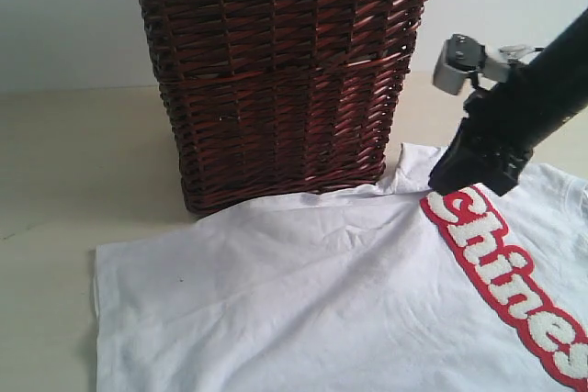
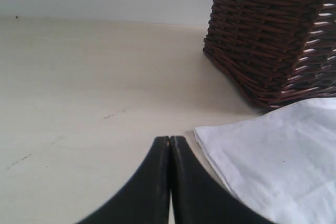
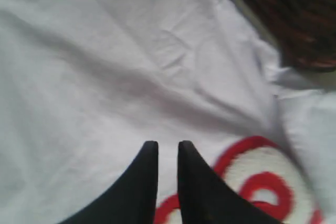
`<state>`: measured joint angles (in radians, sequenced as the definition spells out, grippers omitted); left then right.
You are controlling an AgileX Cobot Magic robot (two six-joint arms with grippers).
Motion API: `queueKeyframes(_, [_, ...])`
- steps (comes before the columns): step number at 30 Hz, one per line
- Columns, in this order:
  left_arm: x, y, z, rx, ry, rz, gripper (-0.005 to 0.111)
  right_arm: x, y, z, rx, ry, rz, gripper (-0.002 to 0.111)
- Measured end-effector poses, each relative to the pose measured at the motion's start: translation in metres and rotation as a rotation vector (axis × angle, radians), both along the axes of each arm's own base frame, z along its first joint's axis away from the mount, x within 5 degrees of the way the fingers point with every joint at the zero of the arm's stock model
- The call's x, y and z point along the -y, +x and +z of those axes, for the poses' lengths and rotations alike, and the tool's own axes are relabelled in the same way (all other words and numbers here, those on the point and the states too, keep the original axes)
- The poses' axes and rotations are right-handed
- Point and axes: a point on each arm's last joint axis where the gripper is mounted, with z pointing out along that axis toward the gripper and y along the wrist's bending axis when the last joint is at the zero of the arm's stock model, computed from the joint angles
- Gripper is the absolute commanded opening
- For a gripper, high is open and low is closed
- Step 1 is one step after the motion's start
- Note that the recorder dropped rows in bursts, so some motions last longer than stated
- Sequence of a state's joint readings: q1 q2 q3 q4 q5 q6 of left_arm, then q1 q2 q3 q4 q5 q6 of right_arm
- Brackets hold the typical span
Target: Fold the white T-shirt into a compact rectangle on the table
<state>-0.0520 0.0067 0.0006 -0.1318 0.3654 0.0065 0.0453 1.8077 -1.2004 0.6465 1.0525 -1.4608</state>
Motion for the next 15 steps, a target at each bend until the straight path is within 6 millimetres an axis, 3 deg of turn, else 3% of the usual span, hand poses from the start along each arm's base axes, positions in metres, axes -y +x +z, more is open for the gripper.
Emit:
queueKeyframes(2, [0.000,0.000,0.000,0.000,0.000,0.000,0.000,0.022,0.021,-0.013,0.209,-0.004,0.043,0.052])
queueKeyframes(5, [0.000,0.000,0.000,0.000,0.000,0.000,0.000,0.038,0.052,-0.046,0.384,-0.091,-0.063,0.053])
queueKeyframes(7, [0.000,0.000,0.000,0.000,0.000,0.000,0.000,0.041,0.055,-0.064,0.356,-0.114,-0.078,0.053])
queueKeyframes(10, [0.000,0.000,0.000,0.000,0.000,0.000,0.000,0.041,0.051,-0.069,0.320,-0.123,-0.045,0.052])
queueKeyframes(13, [0.000,0.000,0.000,0.000,0.000,0.000,0.000,0.045,0.054,-0.071,0.343,-0.165,-0.044,0.040])
queueKeyframes(15, [0.000,0.000,0.000,0.000,0.000,0.000,0.000,0.046,0.055,-0.075,0.345,-0.180,-0.046,0.024])
